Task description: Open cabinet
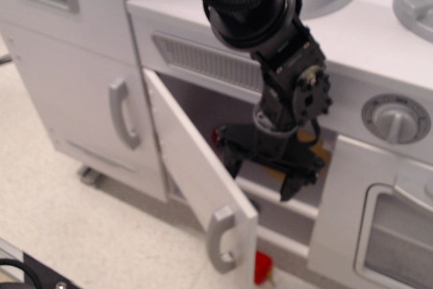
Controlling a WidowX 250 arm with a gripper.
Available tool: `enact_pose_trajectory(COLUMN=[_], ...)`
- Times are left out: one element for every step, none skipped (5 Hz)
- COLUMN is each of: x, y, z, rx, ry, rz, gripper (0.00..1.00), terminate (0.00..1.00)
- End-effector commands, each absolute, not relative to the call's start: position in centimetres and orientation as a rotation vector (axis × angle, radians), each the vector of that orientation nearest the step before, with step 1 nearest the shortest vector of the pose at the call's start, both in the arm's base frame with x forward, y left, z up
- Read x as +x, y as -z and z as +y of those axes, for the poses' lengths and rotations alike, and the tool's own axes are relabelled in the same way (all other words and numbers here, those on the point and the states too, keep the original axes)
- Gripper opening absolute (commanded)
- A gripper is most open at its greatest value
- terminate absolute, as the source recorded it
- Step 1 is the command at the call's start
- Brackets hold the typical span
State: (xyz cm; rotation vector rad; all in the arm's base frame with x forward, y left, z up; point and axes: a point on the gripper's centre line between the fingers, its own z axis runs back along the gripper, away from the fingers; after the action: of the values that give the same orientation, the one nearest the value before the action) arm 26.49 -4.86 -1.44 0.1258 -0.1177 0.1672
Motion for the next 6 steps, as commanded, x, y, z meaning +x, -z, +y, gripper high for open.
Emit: enact_pose_trajectory(x=[24.0, 22.9, 22.8, 23.0, 23.2, 23.3], y=[1.1, 1.5, 2.0, 2.5, 2.5, 2.4], z=[-0.5, 2.7, 4.9, 6.2, 7.2, 7.5], rx=[0.169, 0.181, 0.190, 0.200, 0.200, 0.197], ry=[-0.188, -0.184, -0.184, -0.198, -0.205, -0.208], rz=[-0.115, -0.106, -0.117, -0.127, -0.131, -0.130], gripper=[1.00, 1.00, 1.00, 1.00, 1.00, 1.00], terminate=[0.00, 0.00, 0.00, 0.00, 0.00, 0.00])
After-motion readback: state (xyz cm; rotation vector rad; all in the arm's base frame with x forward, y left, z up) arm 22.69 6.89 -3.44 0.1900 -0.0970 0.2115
